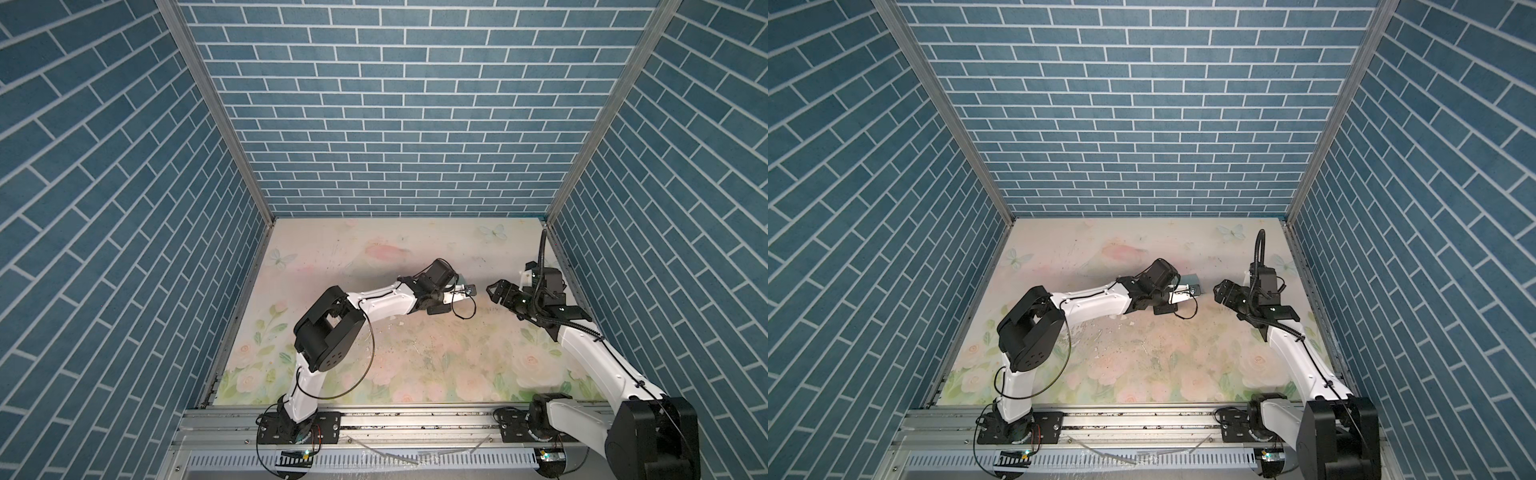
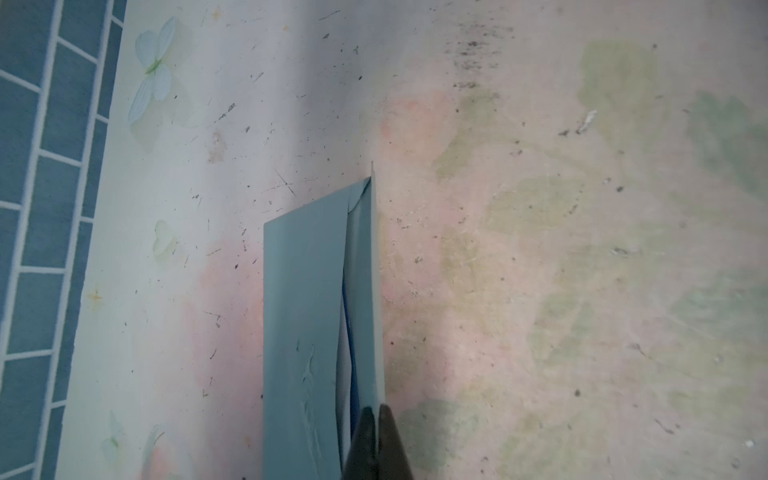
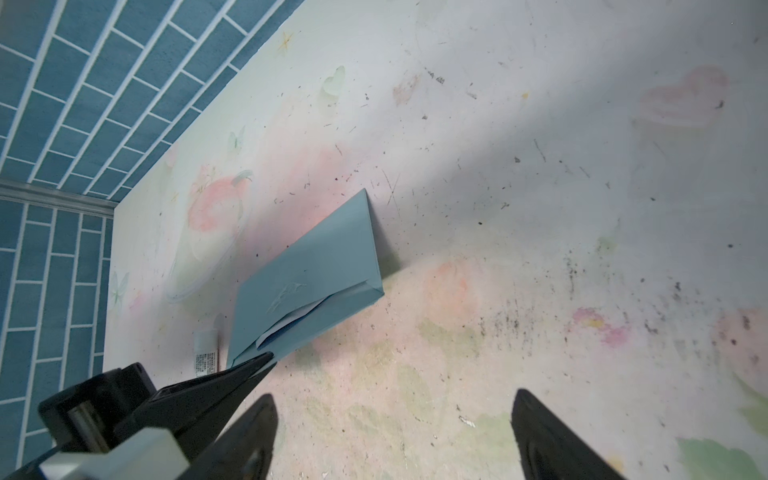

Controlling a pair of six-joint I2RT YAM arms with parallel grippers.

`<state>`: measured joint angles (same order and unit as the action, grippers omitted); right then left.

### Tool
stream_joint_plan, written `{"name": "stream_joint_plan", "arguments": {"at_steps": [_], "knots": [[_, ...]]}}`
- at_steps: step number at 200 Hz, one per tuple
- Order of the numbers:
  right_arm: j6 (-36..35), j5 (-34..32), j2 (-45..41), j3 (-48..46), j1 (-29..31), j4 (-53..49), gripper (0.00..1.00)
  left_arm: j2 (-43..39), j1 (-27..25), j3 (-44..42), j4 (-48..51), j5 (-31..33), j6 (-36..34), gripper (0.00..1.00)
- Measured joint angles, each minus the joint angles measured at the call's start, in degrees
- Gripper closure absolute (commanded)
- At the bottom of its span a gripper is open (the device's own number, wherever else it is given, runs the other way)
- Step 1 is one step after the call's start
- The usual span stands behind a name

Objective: Place the letter into the envelope and seal it

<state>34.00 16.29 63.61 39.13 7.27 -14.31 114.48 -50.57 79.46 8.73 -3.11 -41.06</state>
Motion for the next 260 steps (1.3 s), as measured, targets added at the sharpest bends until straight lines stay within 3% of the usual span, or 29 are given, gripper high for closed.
{"name": "stream_joint_plan", "arguments": {"at_steps": [61, 92, 129, 158, 202, 225, 245, 260], "knots": [[1.31, 8.20, 5.55, 0.00, -0.04, 4.70, 0.55, -4.09, -0.02, -13.99, -10.58, -4.57, -5.49, 0.98], [3.67, 11.98, 11.34, 0.02, 0.48, 8.50, 0.68, -4.59, -0.15, -17.31, -14.58, -5.86, -5.79, 0.93], [5.64, 13.51, 18.40, 0.90, 2.71, 11.41, 0.83, -5.79, -0.50, -19.06, -16.63, -5.97, -4.70, 0.83], [6.56, 13.49, 24.59, 3.85, 4.85, 12.35, 0.94, -6.64, -0.68, -19.08, -17.27, -5.88, -1.14, 0.63], [6.49, 13.03, 31.21, 7.72, 6.16, 13.07, 1.00, -12.31, -0.72, -19.04, -18.27, -5.75, 8.07, 0.47], [6.14, 12.44, 33.00, 8.15, 6.23, 12.87, 1.00, -15.56, -0.35, -18.21, -18.51, -6.27, 13.20, 0.46], [5.55, 11.76, 34.14, 8.41, 6.25, 12.02, 1.00, -16.76, 0.61, -16.96, -18.97, -7.91, 18.34, 0.51], [4.79, 11.23, 35.08, 9.09, 6.25, 11.26, 1.00, -16.59, 1.90, -16.33, -19.10, -8.98, 22.03, 0.64]]}}
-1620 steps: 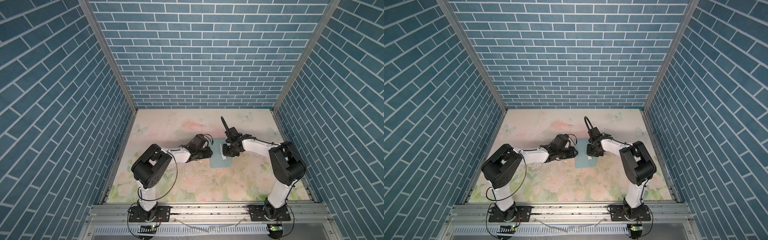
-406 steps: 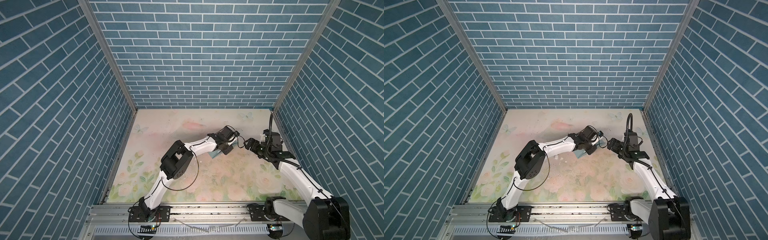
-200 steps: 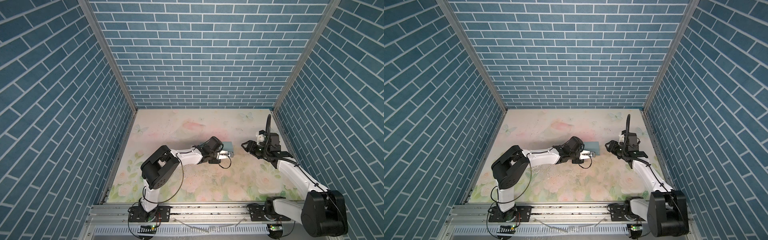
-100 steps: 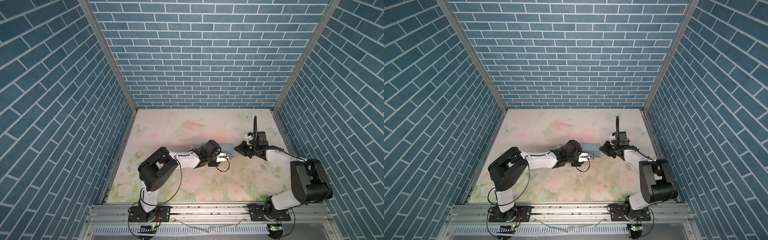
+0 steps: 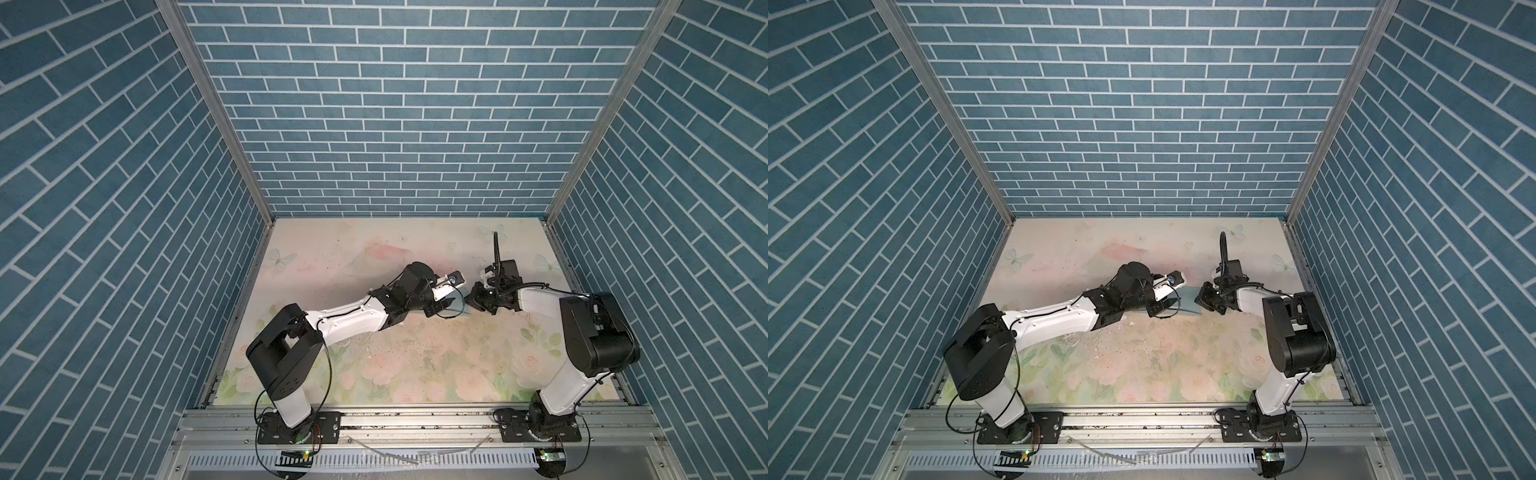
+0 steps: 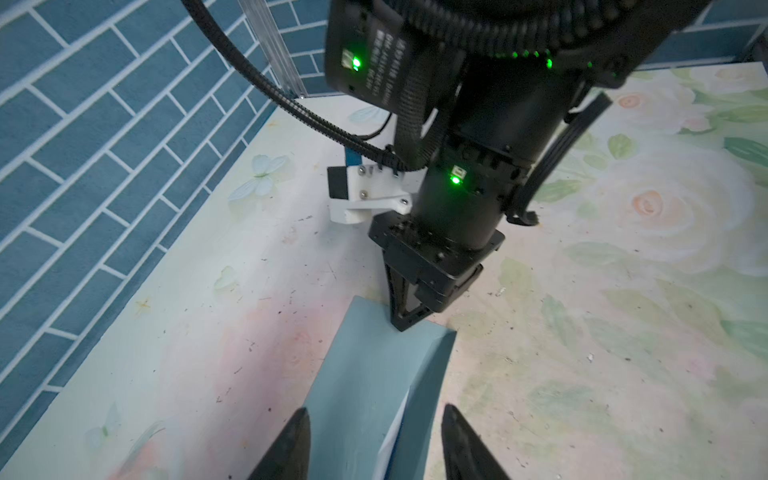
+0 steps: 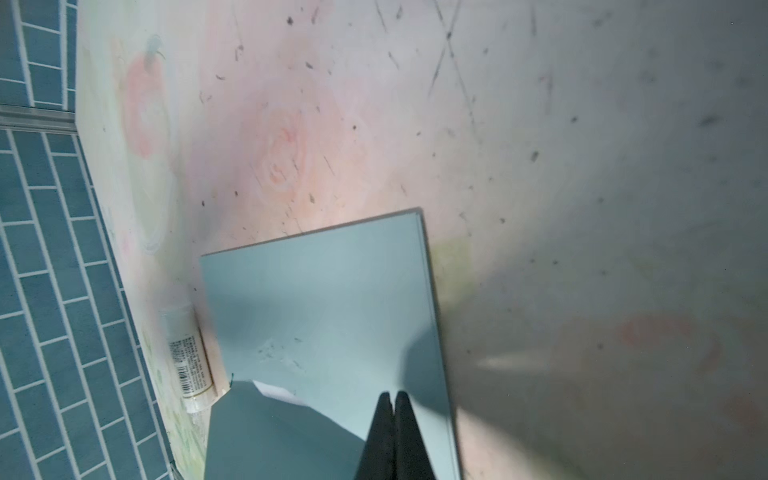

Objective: Place the letter into the envelope and seal it

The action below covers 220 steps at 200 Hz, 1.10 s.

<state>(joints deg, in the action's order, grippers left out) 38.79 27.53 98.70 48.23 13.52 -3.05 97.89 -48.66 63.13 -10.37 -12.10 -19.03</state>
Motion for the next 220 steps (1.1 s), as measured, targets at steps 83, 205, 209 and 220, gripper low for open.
{"name": "stream_joint_plan", "arguments": {"at_steps": [83, 205, 209, 220], "knots": [[-1.81, -1.22, 1.77, 2.12, 0.00, -2.34, 1.00, 8.94, 3.26, 2.19, 3.82, -4.55, 9.64, 0.87], [-2.93, -1.36, 2.99, 3.78, 0.00, -3.41, 1.00, 10.91, 1.84, 0.04, 8.52, -10.05, 12.28, 1.00], [-2.93, -1.36, 2.99, 3.78, 0.00, -3.43, 1.00, 10.91, 1.77, -0.07, 8.55, -10.10, 12.48, 1.00], [-3.10, -1.36, 2.99, 3.78, 0.00, -3.43, 1.00, 10.91, 1.62, -0.31, 8.61, -10.10, 13.14, 1.00]]}}
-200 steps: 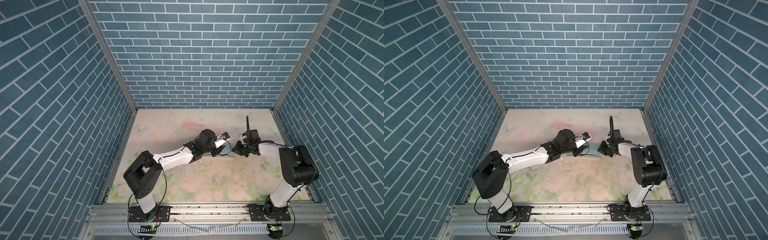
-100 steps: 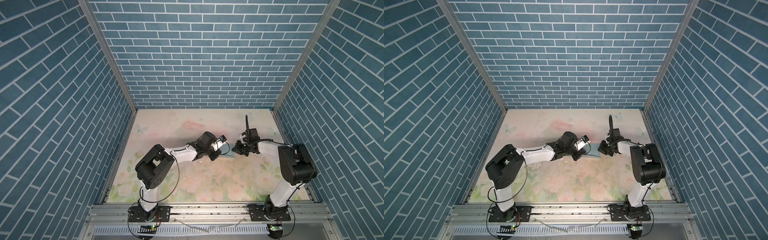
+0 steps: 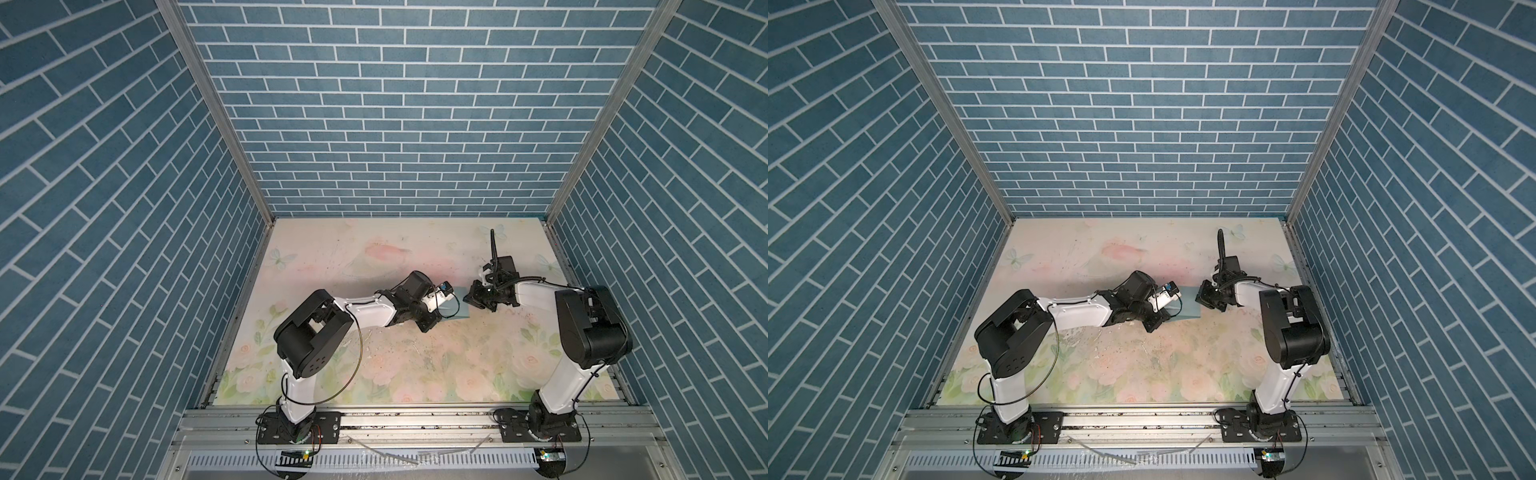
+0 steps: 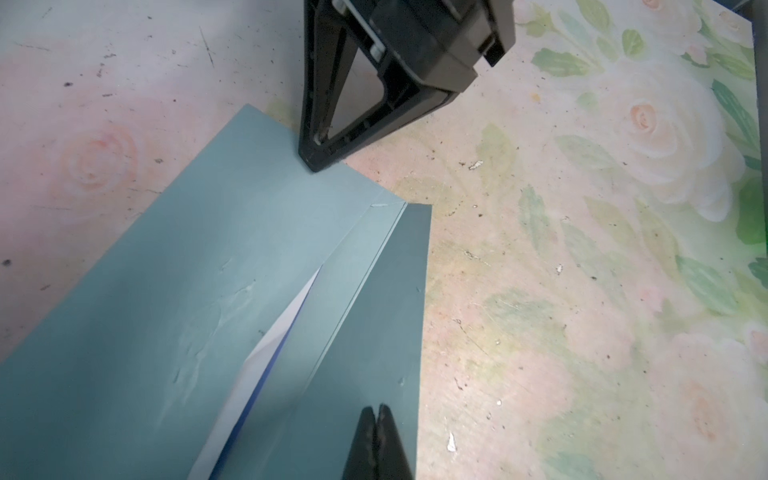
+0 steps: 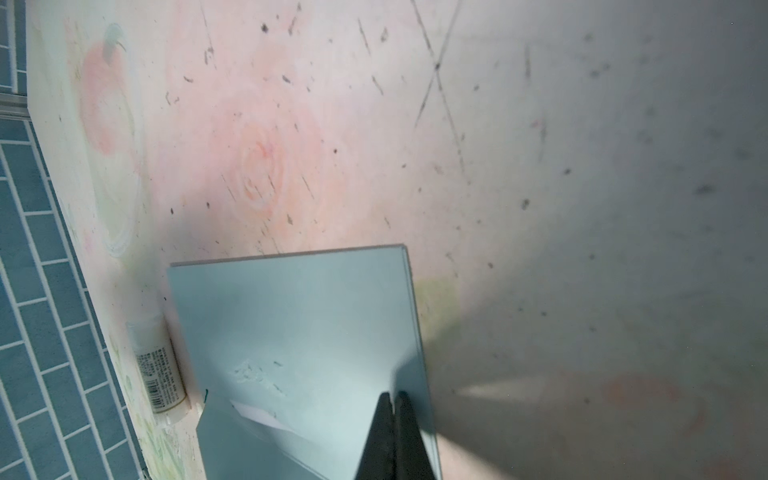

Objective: Place the letter into the envelope and seal it

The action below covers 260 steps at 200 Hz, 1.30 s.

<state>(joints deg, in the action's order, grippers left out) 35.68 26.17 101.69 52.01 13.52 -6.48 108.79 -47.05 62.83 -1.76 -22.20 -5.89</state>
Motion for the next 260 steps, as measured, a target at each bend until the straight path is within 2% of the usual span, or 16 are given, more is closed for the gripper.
{"name": "stream_joint_plan", "arguments": {"at_steps": [127, 152, 162, 180, 197, 216, 227, 260], "knots": [[-0.17, 0.02, 0.00, 0.00, 0.11, -0.04, 1.00, 1.79, -2.67, -0.42, 3.23, 5.46, 3.85, 1.00], [-0.24, 0.02, 0.00, 0.00, 0.11, -0.04, 0.97, 1.51, -2.86, -0.42, 3.32, 6.97, 5.07, 0.95], [-0.61, 0.02, -0.04, 0.00, 0.17, -0.04, 0.96, 0.87, -2.86, -0.42, 3.80, 8.24, 5.57, 0.90], [-1.44, -0.11, -0.22, 0.00, 0.33, -0.13, 0.93, -2.19, -2.86, -0.42, 5.01, 11.21, 6.73, 0.73], [-2.23, -0.46, -0.55, 0.00, 0.48, -0.42, 0.89, -7.21, -2.80, -0.42, 5.84, 14.97, 7.08, 0.57], [-3.39, -1.33, -1.33, 0.00, 0.94, -0.94, 0.84, -13.42, -2.29, -0.42, 6.45, 18.99, 7.82, 0.46], [-4.46, -2.08, -2.10, 0.00, 1.33, -1.55, 0.79, -16.65, -1.70, -0.42, 7.08, 20.81, 7.98, 0.39], [-7.74, -5.18, -6.27, 0.02, 2.62, -2.95, 0.59, -23.91, 3.45, -2.27, 8.83, 24.94, 9.27, 0.26]]}}
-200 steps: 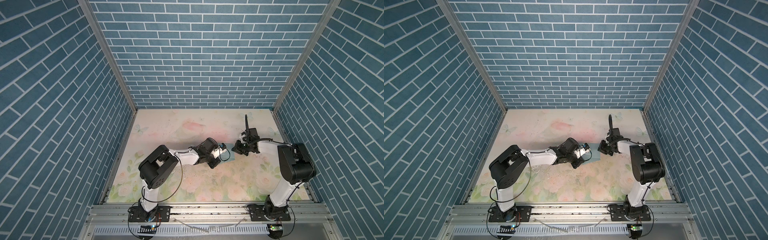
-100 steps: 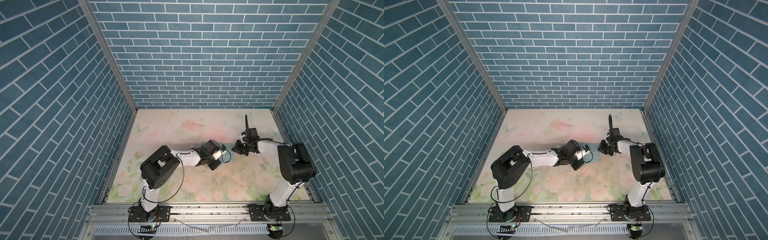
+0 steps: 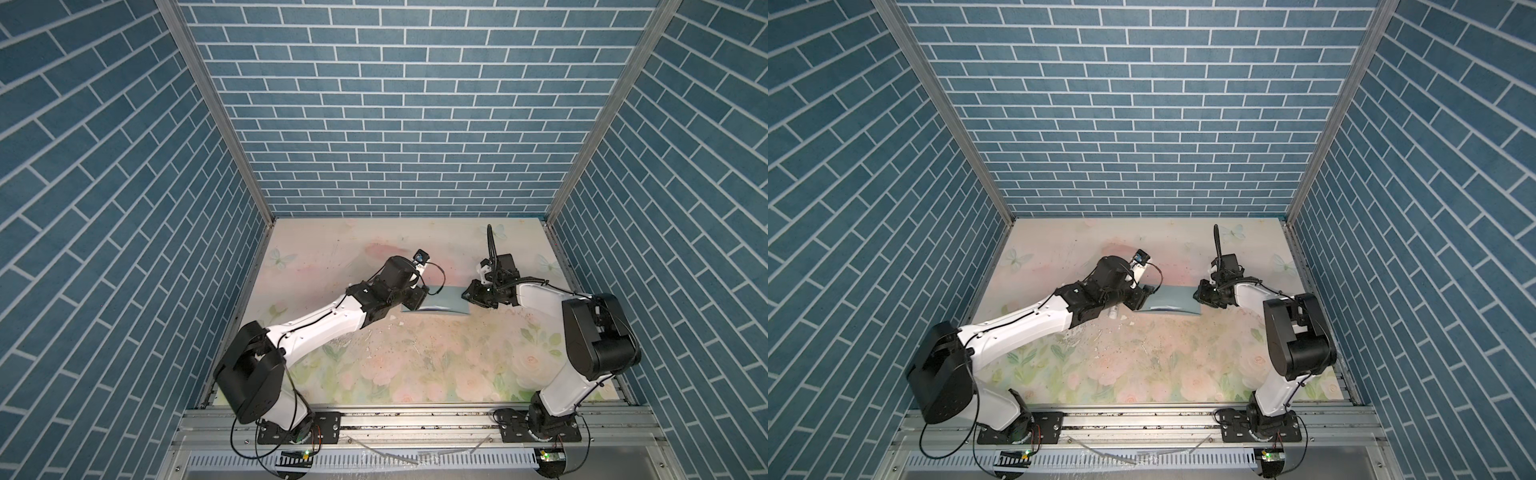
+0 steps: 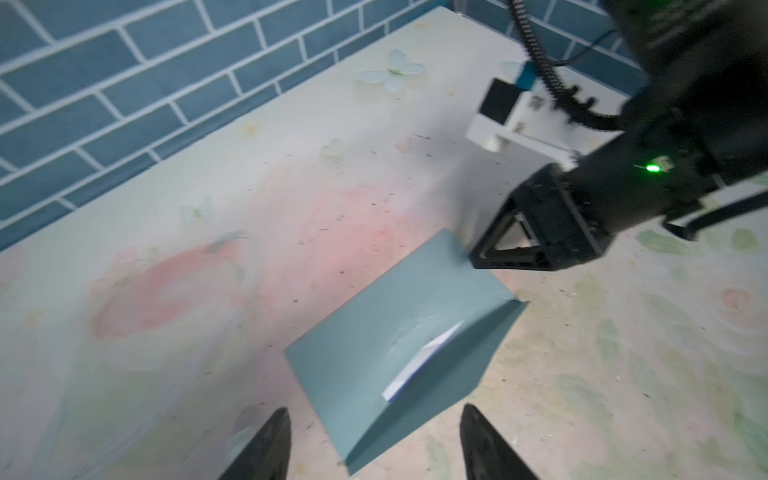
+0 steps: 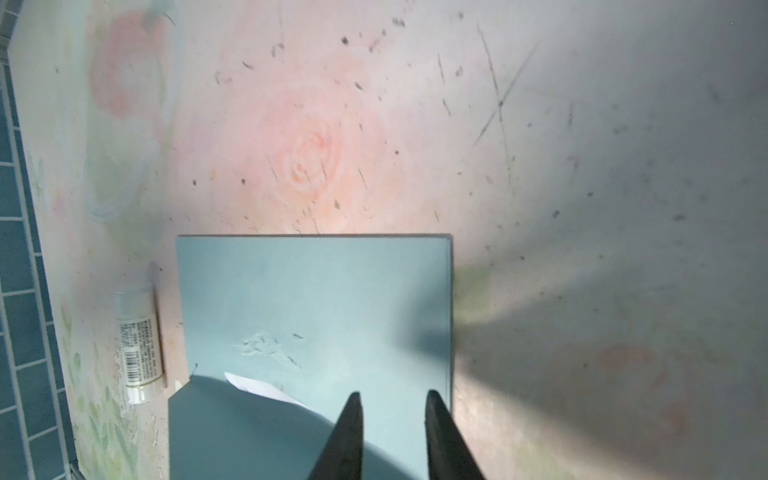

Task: Place the letter into the envelope and seal it
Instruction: 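Release the envelope and reach the left gripper to the white glue stick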

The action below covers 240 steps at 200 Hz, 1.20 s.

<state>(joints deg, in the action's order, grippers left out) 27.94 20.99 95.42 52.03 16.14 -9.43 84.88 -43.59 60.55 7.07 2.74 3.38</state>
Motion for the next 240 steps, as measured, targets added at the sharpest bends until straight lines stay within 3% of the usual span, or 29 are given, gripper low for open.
{"name": "stream_joint_plan", "arguments": {"at_steps": [34, 79, 123, 217, 240], "knots": [[-4.07, -4.50, -5.42, 1.09, 1.22, -2.47, 0.47, -3.28, 6.23, -4.24, 3.48, 2.93, 3.58, 0.13], [-6.36, -9.57, -11.80, 1.64, 1.46, -4.74, 0.36, -1.11, 7.78, -5.77, 7.48, 4.81, 8.24, 0.12], [-7.04, -11.61, -13.14, 1.84, 1.49, -6.91, 0.32, 3.78, 7.78, -5.73, 9.44, 5.05, 12.22, 0.21], [-7.04, -11.74, -13.16, 1.84, 1.49, -8.17, 0.34, 11.15, 7.78, -4.61, 10.19, 4.57, 16.31, 0.41], [-7.04, -11.58, -13.16, 1.84, 1.49, -8.17, 0.35, 12.57, 7.78, -4.46, 9.99, 4.35, 16.39, 0.50]]}}
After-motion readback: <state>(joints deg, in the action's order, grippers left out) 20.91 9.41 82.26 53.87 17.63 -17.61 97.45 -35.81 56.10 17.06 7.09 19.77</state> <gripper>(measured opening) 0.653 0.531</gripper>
